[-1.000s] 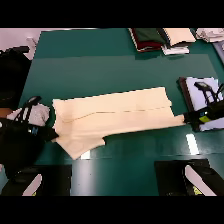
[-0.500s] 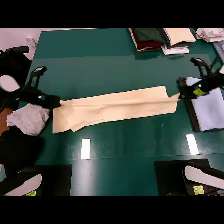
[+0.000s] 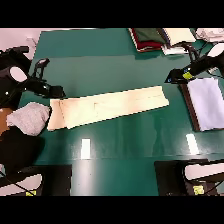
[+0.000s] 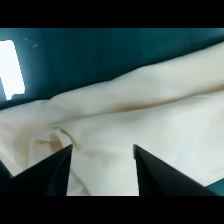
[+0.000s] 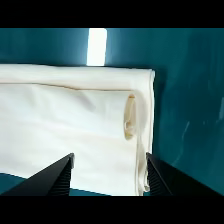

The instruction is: Fold the shirts.

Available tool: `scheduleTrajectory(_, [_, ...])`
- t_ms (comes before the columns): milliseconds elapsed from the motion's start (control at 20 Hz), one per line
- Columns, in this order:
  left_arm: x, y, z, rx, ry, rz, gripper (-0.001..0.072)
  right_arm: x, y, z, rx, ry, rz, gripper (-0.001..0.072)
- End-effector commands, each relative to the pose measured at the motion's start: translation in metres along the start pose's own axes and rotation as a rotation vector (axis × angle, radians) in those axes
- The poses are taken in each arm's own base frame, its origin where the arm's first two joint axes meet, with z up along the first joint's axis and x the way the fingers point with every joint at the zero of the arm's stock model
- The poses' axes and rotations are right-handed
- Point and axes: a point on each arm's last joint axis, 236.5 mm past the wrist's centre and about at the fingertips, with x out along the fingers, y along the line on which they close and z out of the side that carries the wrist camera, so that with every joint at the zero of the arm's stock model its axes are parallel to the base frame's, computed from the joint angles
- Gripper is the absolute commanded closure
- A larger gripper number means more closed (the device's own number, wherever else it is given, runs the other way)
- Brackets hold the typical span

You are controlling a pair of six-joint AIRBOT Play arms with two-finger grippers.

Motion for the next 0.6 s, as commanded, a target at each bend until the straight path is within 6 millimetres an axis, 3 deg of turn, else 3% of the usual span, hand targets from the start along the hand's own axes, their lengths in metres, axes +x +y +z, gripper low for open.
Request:
scheduleTrajectory(0, [-0.009,-0.02,0.016,-0.061,-0.037,-0.076,0.0481,-0.006,-0.01,-0.003,0.03,0.009,0.077,0.0172])
scheduleTrajectory(50, [-0.01,-0.027,0.018,-0.076,-0.043,-0.104,0.0685,-0.005,-0.022,-0.01,0.067,0.023,0.078,0.0153])
scheduleTrajectory(150, [-0.012,-0.04,0.026,-0.112,-0.073,-0.164,0.0682,0.005,-0.04,-0.028,0.154,0.043,0.118,0.0148])
scheduleTrajectory(300, [-0.01,-0.064,0.026,-0.096,-0.074,-0.209,0.0682,0.037,-0.052,-0.056,0.257,0.111,0.225,0.0147])
scheduleTrajectory(550, [0.001,-0.14,0.021,0.029,-0.108,-0.271,0.0682,0.087,-0.029,-0.058,0.282,0.168,0.333,0.0157])
